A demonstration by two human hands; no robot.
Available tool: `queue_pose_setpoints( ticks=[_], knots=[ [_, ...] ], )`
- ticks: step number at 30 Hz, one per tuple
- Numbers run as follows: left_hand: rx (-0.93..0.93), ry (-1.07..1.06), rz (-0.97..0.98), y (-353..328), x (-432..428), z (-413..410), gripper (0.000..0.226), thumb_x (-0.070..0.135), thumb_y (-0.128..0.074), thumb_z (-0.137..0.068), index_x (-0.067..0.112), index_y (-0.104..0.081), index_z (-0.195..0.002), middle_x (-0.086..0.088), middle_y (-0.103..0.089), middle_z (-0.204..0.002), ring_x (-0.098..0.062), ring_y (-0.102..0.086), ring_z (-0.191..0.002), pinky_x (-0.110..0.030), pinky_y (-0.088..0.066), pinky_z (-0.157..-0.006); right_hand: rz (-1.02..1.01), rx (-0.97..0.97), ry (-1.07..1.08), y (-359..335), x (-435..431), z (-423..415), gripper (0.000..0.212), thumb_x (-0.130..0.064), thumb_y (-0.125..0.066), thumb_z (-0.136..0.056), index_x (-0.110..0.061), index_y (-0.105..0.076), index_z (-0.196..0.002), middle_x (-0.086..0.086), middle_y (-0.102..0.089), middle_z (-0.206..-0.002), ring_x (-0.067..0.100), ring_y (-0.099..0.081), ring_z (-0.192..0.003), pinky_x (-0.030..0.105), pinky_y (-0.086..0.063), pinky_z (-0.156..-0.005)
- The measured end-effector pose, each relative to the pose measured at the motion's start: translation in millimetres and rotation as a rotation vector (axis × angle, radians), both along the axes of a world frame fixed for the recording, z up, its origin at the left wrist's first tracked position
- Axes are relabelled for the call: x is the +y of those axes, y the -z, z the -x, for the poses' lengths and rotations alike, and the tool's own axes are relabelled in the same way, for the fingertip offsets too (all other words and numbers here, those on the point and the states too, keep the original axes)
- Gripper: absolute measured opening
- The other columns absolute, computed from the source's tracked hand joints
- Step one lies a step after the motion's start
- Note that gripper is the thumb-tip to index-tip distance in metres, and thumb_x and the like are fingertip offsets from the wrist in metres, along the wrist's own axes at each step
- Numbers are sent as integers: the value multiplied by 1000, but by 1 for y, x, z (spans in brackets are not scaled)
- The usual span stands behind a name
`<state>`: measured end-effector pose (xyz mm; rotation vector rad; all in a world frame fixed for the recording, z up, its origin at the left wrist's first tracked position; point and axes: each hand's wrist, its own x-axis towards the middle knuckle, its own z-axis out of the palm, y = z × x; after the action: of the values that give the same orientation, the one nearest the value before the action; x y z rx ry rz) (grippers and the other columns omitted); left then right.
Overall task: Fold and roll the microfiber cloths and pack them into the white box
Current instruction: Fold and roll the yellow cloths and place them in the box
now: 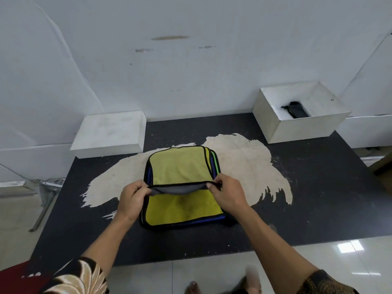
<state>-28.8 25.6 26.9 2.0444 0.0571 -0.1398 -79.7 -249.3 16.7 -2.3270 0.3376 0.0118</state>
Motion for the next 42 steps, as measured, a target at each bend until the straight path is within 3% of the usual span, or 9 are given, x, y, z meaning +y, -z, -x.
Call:
queue_pose_setpoints(
  ticks=[5, 9, 12, 18, 24, 29, 36, 38, 42],
  knots=[
    [-40, -52, -179, -9, 3, -8, 20, 1, -54, -85, 17, -61, -76, -7, -63, -73, -22, -55, -68, -32, -41, -61, -2, -30, 22, -12, -2, -2, 28, -41, -74, -84, -17, -60, -78, -1, -63, -75, 16, -57, -70, 23, -39, -54],
    [45, 51, -208, -2, 9, 2, 18, 7, -61, -82, 18, -68, -69, -4, -65, -66, -19, -57, -65, -30, -42, -61, -63, -50, 93, -16, 6, -3, 54, -59, -66, -84, -13, -53, -59, 0, -56, -57, 13, -50, -55, 27, -40, -54],
    [143, 37, -87, 13, 15, 17, 23, 14, -65, -79, 13, -64, -55, 0, -64, -58, -17, -59, -65, -31, -43, -64, -38, 89, 172, 6, 7, 2, 58, -48, -67, -88, -14, -41, -50, -1, -39, -46, 14, -37, -45, 29, -35, -49],
    [423, -257, -25, 56, 11, 29, 29, 28, -81, -78, 8, -66, -66, -5, -72, -67, -22, -70, -72, -40, -59, -79, -146, 298, 281, 47, 10, 14, 13, -21, -78, -80, -17, -65, -78, -3, -66, -76, 13, -61, -72, 26, -50, -64],
    [493, -269, -279, 58, -15, 22, 49, 30, -84, -75, 11, -57, -111, -4, -56, -107, -27, -57, -107, -29, -42, -76, -193, 299, 369, 45, 17, 5, 25, -13, -72, -80, -19, -61, -101, 0, -65, -94, 21, -65, -85, 34, -56, -73],
    [551, -231, -345, 59, -18, 15, 23, 14, -77, -76, 11, -58, -89, -8, -64, -99, -21, -56, -81, -30, -46, -68, -253, 308, 457, 48, 10, -1, 27, -17, -71, -79, -19, -59, -103, 1, -66, -86, 26, -69, -77, 43, -60, -72],
    [367, -300, -135, 48, -15, 16, 27, 7, -49, -85, 18, -43, -109, -7, -61, -94, -24, -59, -84, -34, -43, -61, -446, 393, 496, 51, 5, 1, 21, -5, -69, -86, -12, -57, -102, 11, -67, -92, 21, -70, -63, 34, -59, -58],
    [345, -281, -150, 46, -12, 14, 18, 10, -48, -89, 18, -53, -104, -4, -61, -97, -24, -58, -88, -35, -45, -66, -566, 419, 514, 51, 4, -1, 19, -2, -64, -89, -10, -56, -104, 15, -65, -101, 22, -68, -65, 28, -54, -51],
    [441, -299, 26, 46, -3, 7, 42, -8, -35, -89, 13, -68, -106, -10, -63, -112, -28, -60, -100, -40, -54, -87, -865, 475, 488, 38, -2, -3, 24, 8, -46, -95, -6, -52, -114, 17, -58, -94, 19, -56, -62, 24, -49, -45]
  ],
)
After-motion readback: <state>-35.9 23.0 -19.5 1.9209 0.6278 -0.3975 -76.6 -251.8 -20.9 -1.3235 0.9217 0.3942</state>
